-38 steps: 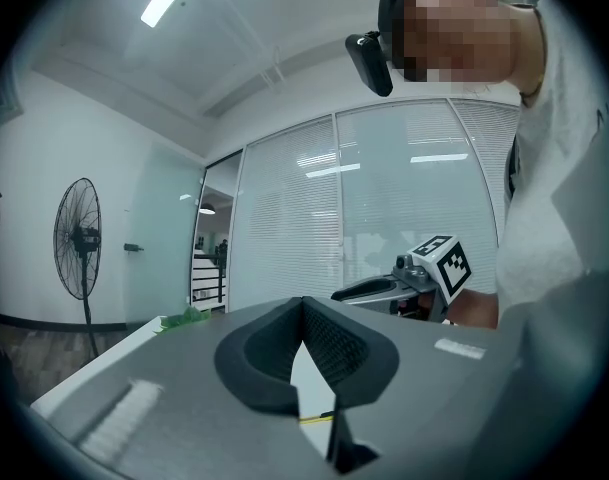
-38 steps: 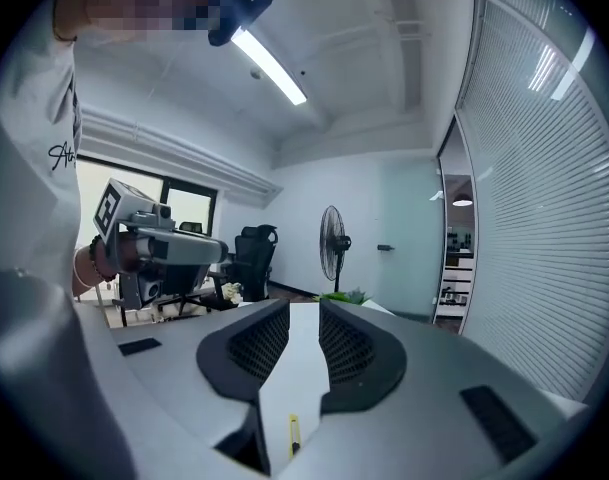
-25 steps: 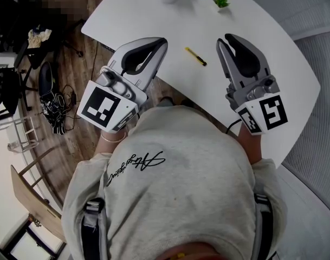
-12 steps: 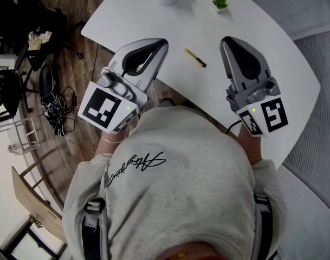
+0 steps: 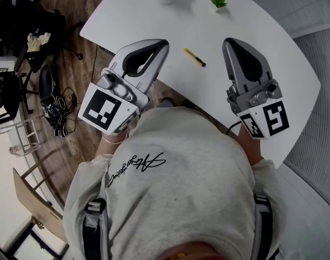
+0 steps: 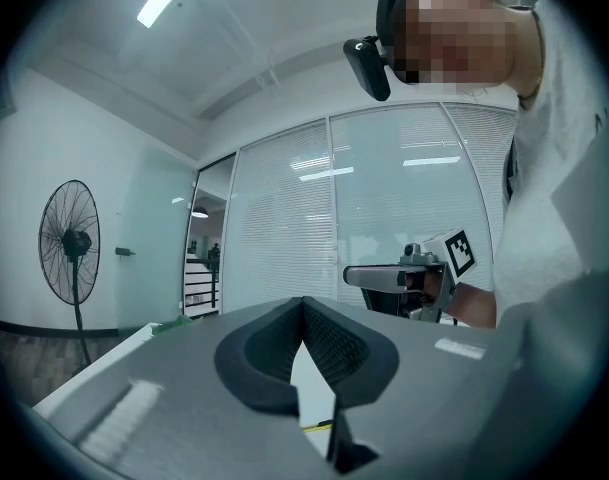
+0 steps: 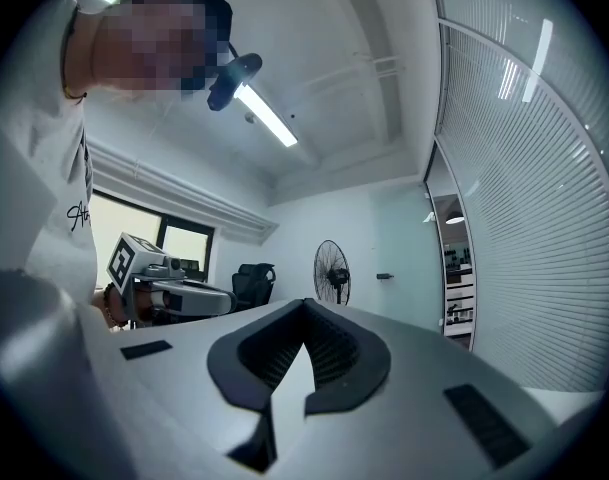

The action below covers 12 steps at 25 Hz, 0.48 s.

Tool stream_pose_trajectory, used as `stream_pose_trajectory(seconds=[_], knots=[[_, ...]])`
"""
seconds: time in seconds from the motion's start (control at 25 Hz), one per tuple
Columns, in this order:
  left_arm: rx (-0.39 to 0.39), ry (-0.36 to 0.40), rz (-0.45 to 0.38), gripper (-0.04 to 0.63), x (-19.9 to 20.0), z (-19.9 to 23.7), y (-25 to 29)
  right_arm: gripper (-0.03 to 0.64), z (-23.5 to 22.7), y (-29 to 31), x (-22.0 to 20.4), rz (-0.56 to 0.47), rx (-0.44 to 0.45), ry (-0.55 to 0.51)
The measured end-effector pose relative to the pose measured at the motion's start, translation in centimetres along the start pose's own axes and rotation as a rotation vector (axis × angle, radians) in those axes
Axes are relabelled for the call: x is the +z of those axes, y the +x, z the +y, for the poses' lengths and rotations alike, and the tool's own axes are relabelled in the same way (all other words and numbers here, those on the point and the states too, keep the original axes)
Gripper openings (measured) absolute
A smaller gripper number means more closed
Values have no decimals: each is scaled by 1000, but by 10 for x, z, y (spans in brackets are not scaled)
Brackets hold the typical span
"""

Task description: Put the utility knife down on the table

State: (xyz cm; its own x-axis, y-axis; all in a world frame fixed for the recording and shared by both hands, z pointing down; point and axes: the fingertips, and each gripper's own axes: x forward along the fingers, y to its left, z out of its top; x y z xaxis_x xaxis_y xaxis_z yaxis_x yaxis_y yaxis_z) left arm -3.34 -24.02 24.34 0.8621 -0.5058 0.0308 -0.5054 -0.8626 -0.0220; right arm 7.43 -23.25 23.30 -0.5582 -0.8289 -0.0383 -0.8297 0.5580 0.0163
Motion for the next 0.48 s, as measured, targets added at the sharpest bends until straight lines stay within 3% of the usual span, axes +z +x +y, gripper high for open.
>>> stream_pose_trajectory(seconds=[0.48], knots=[[-17, -3, 0, -2, 2, -3, 2, 3, 0, 0, 0, 6, -6, 3]])
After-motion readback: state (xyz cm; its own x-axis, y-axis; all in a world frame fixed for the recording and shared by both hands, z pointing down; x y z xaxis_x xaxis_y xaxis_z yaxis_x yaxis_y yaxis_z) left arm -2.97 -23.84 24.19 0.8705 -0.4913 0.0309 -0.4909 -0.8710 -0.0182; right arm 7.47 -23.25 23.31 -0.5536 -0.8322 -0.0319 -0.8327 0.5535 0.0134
